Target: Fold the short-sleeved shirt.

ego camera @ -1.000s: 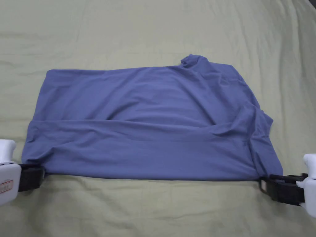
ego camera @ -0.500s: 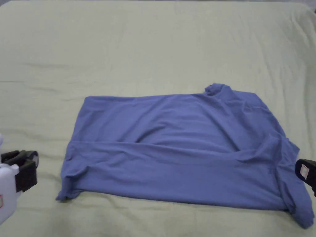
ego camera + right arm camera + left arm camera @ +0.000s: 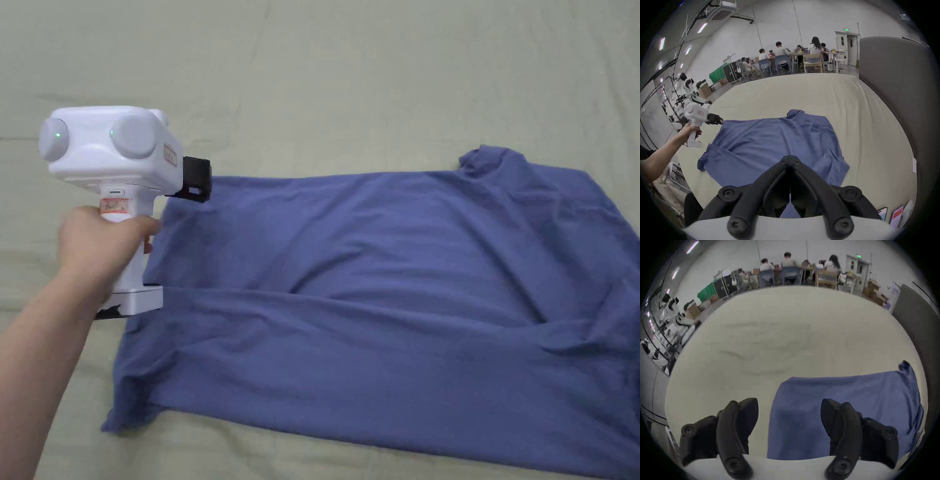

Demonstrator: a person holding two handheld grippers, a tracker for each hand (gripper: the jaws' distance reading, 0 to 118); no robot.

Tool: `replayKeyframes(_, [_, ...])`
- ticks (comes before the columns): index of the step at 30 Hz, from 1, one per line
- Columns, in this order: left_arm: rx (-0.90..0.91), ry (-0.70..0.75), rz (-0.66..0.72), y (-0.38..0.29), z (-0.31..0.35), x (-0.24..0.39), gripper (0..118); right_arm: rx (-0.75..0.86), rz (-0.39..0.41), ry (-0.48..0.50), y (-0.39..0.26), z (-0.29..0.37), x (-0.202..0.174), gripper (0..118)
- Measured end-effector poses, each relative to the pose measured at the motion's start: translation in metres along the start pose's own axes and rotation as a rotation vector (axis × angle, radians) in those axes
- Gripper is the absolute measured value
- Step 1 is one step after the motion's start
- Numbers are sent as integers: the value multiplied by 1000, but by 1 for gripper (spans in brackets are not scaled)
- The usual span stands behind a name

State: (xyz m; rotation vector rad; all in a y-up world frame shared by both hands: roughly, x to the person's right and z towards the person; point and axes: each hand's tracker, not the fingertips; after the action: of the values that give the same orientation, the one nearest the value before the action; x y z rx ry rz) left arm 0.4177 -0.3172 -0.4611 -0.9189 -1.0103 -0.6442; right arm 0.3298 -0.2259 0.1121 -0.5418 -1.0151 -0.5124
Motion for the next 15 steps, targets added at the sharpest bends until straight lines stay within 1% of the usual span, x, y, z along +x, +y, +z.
replayKeyframes(3, [-34, -8, -15, 2, -30, 5, 88, -19, 9, -16, 4, -12, 4, 2])
replayKeyframes(4, [-29, -6, -16, -1, -33, 6, 75, -25, 8, -23, 4, -16, 6, 2])
replayKeyframes(5, [-23, -29, -24, -5, -34, 6, 57, -28, 3, -30, 3, -17, 8, 2])
replayKeyframes(6, [-3, -55, -20, -6, -29, 8, 36, -37, -8, -34, 3, -20, 10, 2])
replayKeyframes(7, [3, -117, -19, -6, -25, 12, 2, -48, -19, -33, 2, -24, 12, 2])
replayKeyframes(8, [22, -130, 2, -8, -17, 15, 2, -58, -27, -28, 2, -28, 14, 2])
replayKeyframes(9, [21, -92, -56, -9, -10, 20, 2, -70, -36, -20, 5, -30, 16, 2])
replayKeyframes(10, [52, -94, -112, -12, 1, 23, 2, -77, -49, -12, 9, -34, 19, 8])
replayKeyframes(11, [90, -105, -121, -13, 13, 24, 2, -88, -73, -17, 17, -40, 22, 43])
replayKeyframes(12, [131, -121, -113, -16, 29, 23, 2, -95, -112, -55, 27, -50, 27, 98])
replayKeyframes(13, [160, -144, -101, -18, 42, 20, 2, -136, -110, -67, 39, -63, 33, 118])
replayKeyframes(14, [183, -173, -88, -20, 55, 18, 2, -176, -105, -50, 49, -79, 40, 118])
replayKeyframes(15, [188, -204, -81, -21, 63, 14, 2, -117, -101, -68, 72, -88, 47, 118])
